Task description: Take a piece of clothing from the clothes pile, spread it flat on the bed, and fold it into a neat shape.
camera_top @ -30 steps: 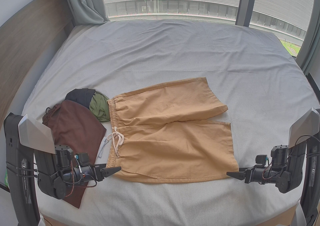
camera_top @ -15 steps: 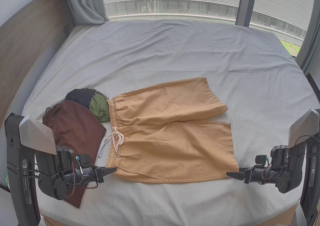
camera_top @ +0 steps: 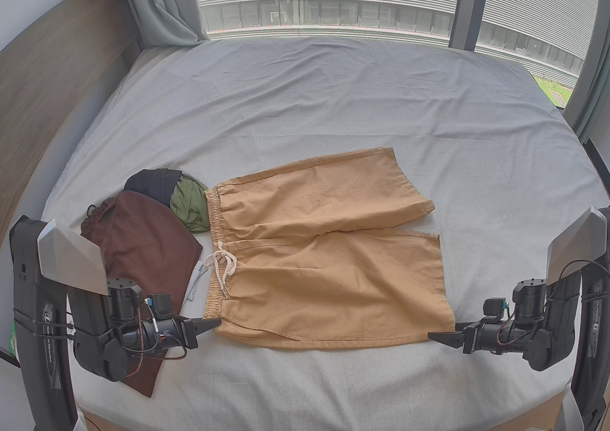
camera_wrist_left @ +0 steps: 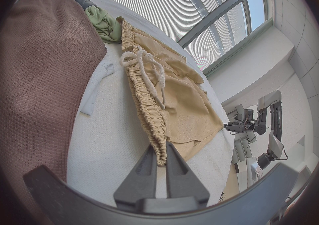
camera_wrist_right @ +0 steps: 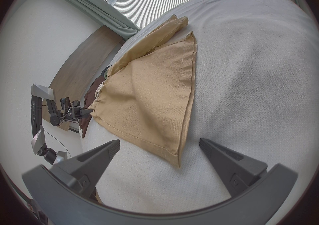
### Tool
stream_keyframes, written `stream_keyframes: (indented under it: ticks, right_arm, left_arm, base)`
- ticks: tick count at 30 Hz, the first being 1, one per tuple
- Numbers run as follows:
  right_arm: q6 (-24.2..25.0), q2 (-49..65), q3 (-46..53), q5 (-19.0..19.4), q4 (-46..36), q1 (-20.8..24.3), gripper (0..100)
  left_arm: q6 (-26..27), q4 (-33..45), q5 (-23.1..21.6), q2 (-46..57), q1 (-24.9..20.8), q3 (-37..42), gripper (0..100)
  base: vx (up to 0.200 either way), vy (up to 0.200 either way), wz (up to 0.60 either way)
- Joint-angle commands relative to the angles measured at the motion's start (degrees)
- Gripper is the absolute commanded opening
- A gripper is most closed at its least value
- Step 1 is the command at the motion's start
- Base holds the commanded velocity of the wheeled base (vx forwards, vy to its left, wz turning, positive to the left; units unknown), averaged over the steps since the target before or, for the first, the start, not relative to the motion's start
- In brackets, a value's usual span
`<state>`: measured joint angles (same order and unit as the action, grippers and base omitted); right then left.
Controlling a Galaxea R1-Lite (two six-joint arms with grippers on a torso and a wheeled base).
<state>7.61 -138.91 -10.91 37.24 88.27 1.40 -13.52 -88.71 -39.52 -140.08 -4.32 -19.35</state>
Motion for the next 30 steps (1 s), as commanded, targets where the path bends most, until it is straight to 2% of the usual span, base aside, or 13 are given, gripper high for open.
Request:
stream_keyframes:
  ticks: [1,7,8,21,30]
  right_arm:
    - [0.13,-0.13,-0.6,0.11,-0.03,0.09,100]
    - [0.22,-0.13,-1.75,-0.24,-0.03,0.0,100]
    - [0.3,-0.13,-1.83,-0.33,-0.03,0.0,0]
    - [0.13,-0.22,-1.39,-0.42,-0.03,-0.17,0]
    - [-0.22,0.48,1.95,-0.42,-0.12,0.44,0]
  left_arm:
    - [-0.02,-0.06,-0.03,-0.1,0.01,-0.08,0]
    - [-0.02,-0.06,-0.03,-0.19,0.01,-0.17,0]
    - [0.07,-0.06,-0.03,-0.19,0.01,-0.17,0]
    - [-0.1,-0.06,-0.03,0.07,0.1,0.19,0]
    - [0.6,-0.06,-3.11,0.69,0.8,5.2,0]
  base:
    - [0.0,0.0,0.0]
    - [0.0,0.0,0.0]
    - [0.0,0.0,0.0]
    - [0.0,0.0,0.0]
    - [0.0,0.0,0.0]
